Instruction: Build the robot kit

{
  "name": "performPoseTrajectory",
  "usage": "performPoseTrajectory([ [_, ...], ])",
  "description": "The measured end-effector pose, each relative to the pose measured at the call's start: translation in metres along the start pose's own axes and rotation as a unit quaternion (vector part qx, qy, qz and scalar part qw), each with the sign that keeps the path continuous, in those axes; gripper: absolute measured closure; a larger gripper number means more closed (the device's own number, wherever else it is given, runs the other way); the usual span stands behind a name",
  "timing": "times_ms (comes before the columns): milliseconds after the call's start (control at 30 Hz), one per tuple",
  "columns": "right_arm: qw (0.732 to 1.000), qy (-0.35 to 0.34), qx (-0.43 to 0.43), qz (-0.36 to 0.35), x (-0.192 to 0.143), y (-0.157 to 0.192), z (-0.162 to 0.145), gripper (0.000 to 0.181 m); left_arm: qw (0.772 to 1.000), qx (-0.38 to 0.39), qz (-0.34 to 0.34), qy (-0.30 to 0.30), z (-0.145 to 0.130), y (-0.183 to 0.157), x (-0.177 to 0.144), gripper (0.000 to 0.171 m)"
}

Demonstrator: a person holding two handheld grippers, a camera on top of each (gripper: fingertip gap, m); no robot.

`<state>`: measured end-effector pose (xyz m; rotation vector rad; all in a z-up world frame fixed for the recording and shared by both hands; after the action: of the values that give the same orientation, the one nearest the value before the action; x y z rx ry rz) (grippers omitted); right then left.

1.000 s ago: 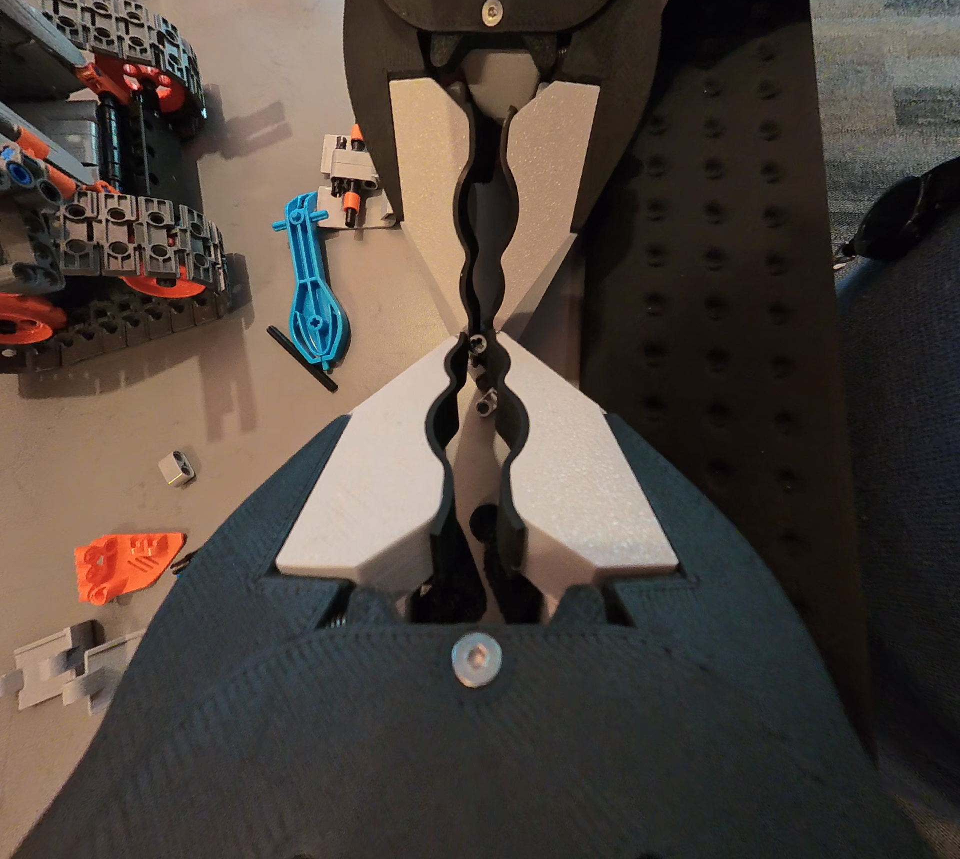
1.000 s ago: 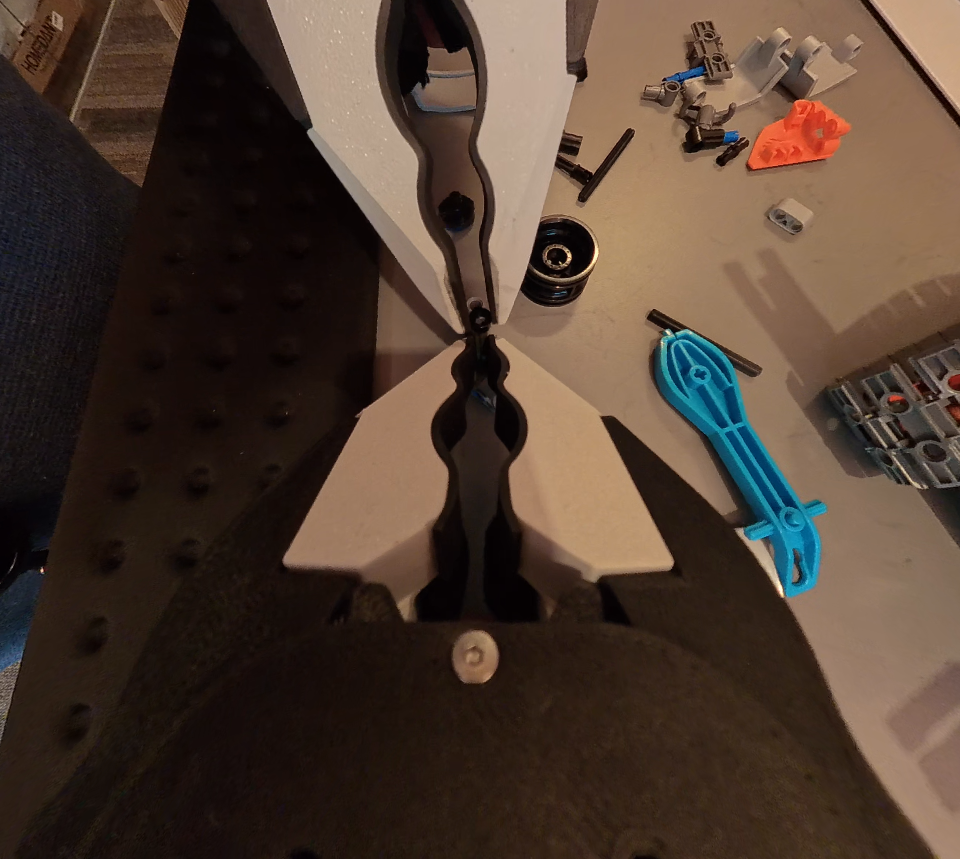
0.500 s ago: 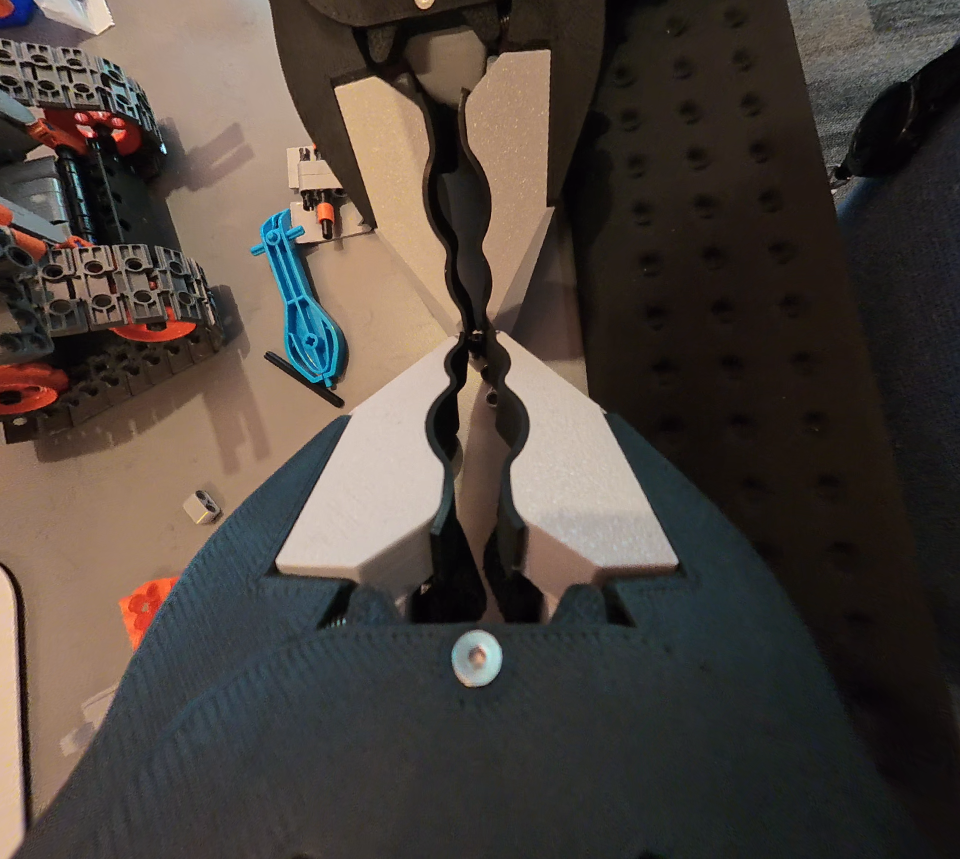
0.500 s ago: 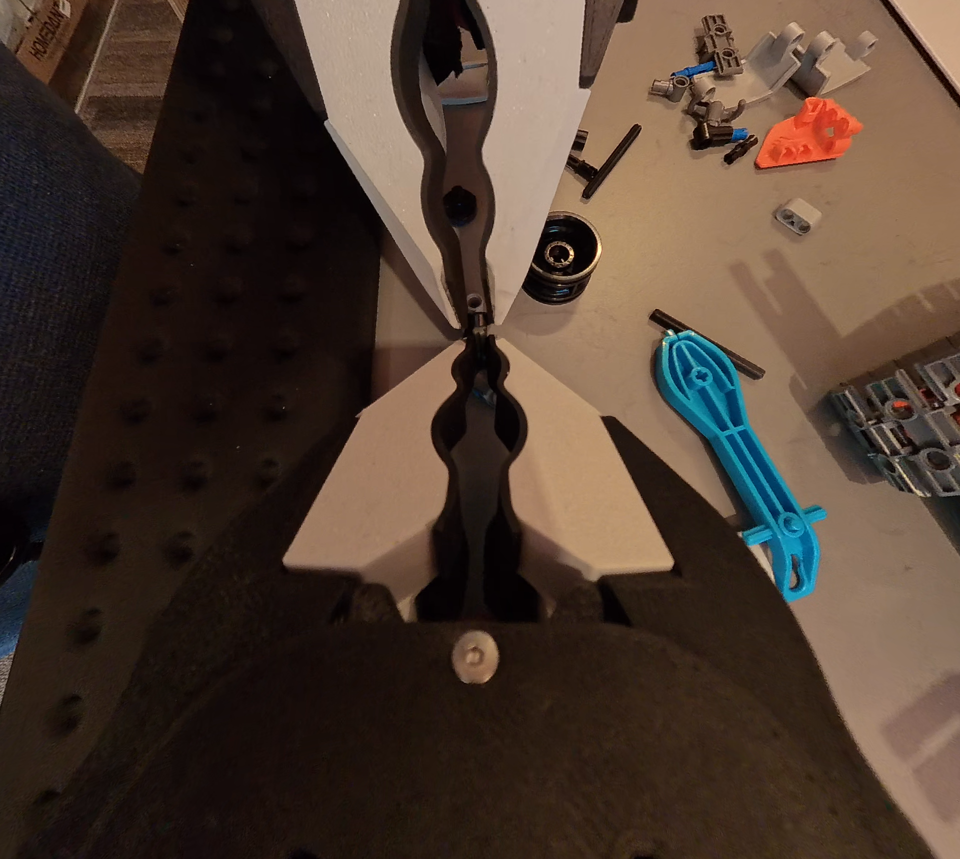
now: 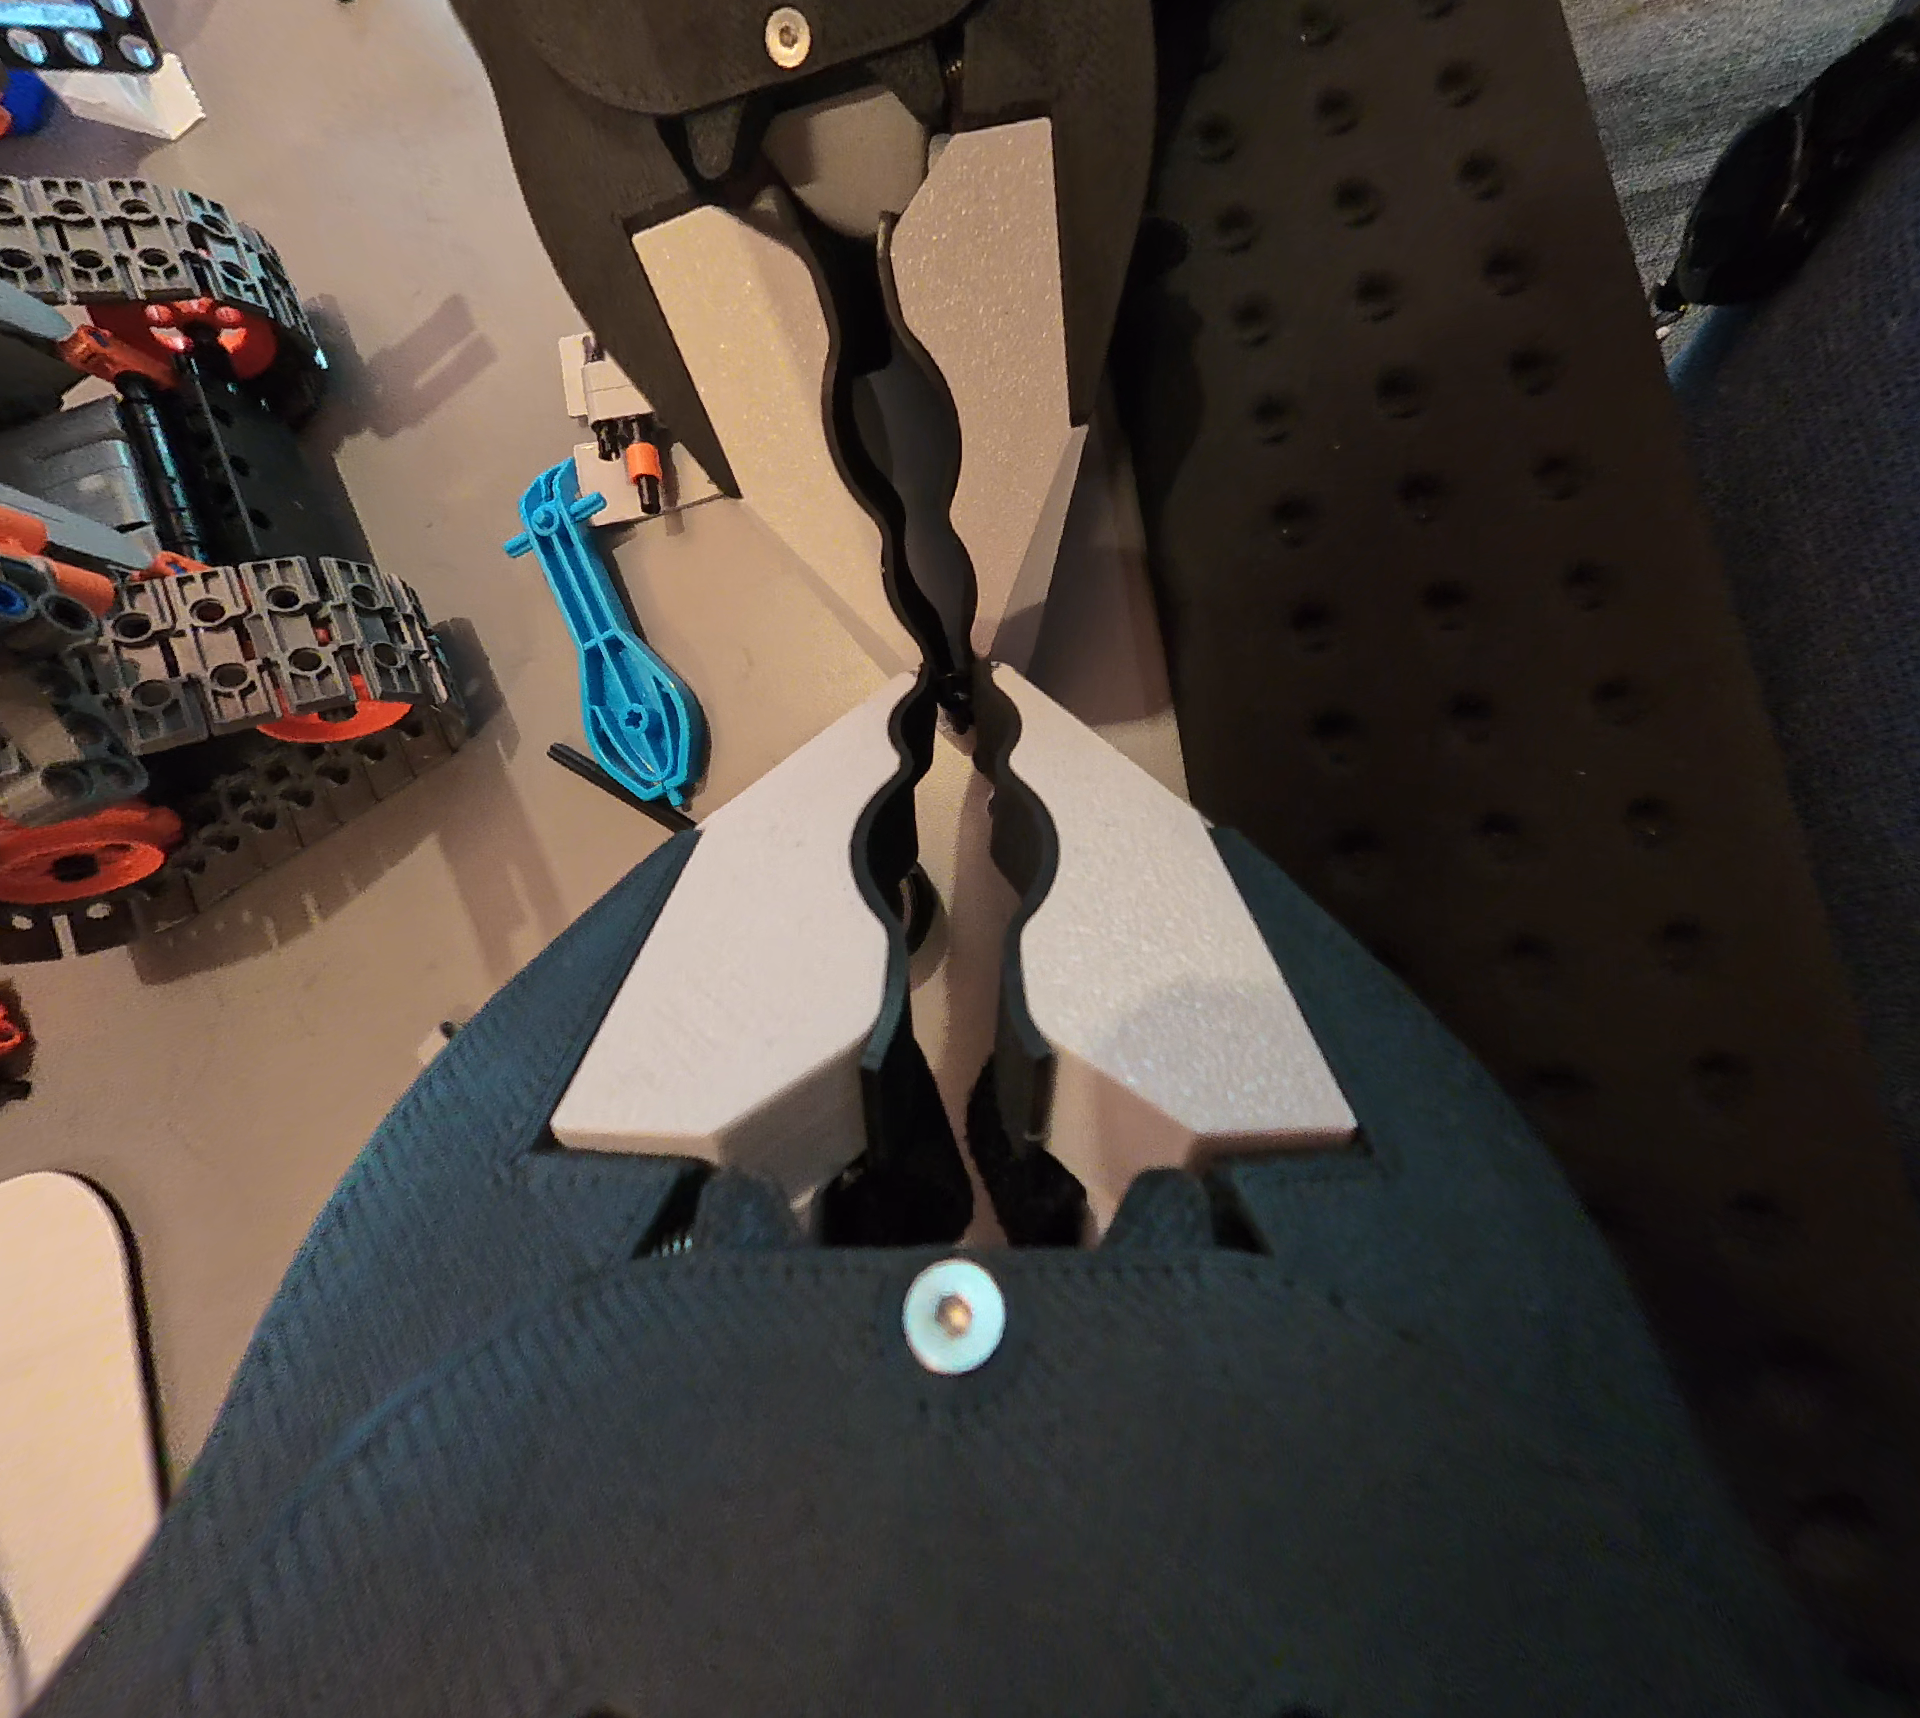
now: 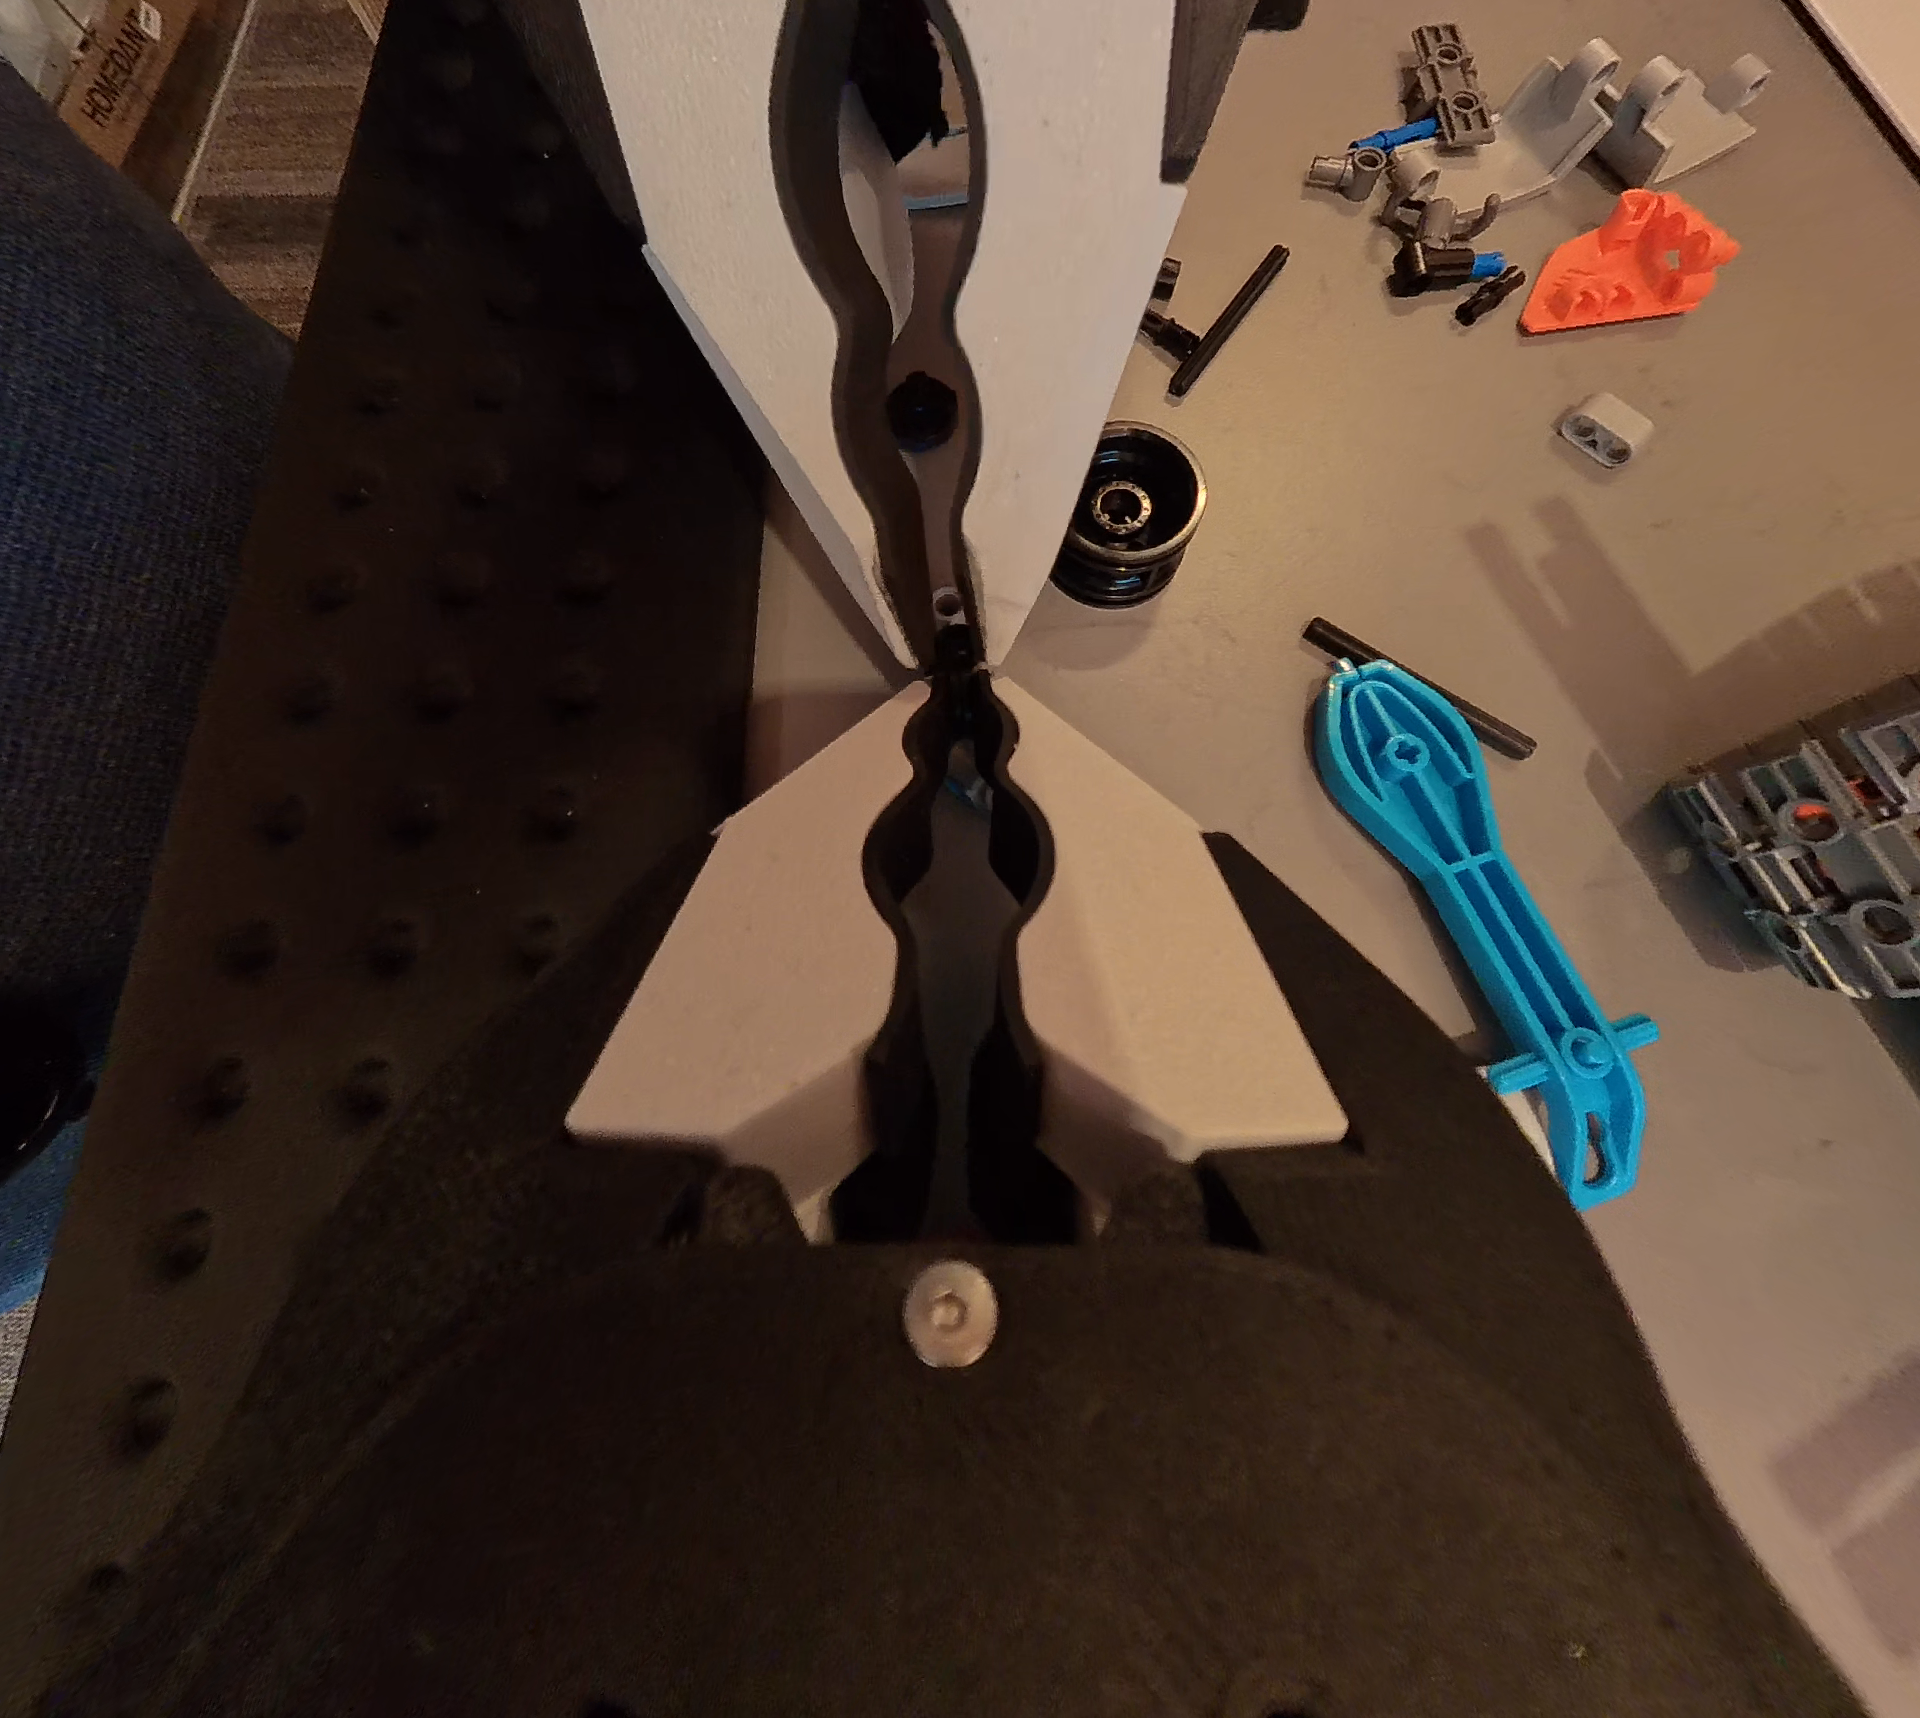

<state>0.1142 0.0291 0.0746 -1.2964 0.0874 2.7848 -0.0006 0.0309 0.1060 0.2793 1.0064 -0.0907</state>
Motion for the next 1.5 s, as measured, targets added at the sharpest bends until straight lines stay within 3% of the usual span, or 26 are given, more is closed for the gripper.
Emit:
performPoseTrajectory([
  [167, 1.000, 0.000, 0.000, 0.002, 0.000, 0.000, 0.000, 0.180, 0.999, 0.026, 0.001, 0.023, 0.005, 0.000, 0.001, 0.167],
  [600, 1.000, 0.000, 0.005, 0.005, 0.000, -0.001, 0.000, 0.180, 0.999, -0.015, -0.037, 0.007, 0.002, 0.007, 0.002, 0.167],
  [1033, 1.000, 0.001, 0.017, 0.010, -0.002, -0.002, -0.003, 0.179, 0.997, -0.008, -0.058, 0.050, 0.011, 0.011, 0.003, 0.168],
  [1200, 1.000, -0.004, 0.016, 0.019, -0.006, 0.001, -0.005, 0.169, 0.997, -0.006, -0.059, 0.055, 0.014, 0.013, 0.005, 0.168],
  [1500, 1.000, -0.003, 0.014, 0.005, -0.007, 0.000, -0.008, 0.179, 0.996, -0.008, -0.069, 0.059, 0.018, 0.012, 0.007, 0.167],
])
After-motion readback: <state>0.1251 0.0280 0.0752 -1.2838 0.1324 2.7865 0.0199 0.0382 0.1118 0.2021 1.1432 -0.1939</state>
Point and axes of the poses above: each gripper's, where its closed fingertips meet, x out along the fingers, z out of its top, y = z × x across the jaws, the point moved 9 cm from there along -x, back along the fingers, and after that the axes turned 10 degrees about y, right-handed, at the moved point
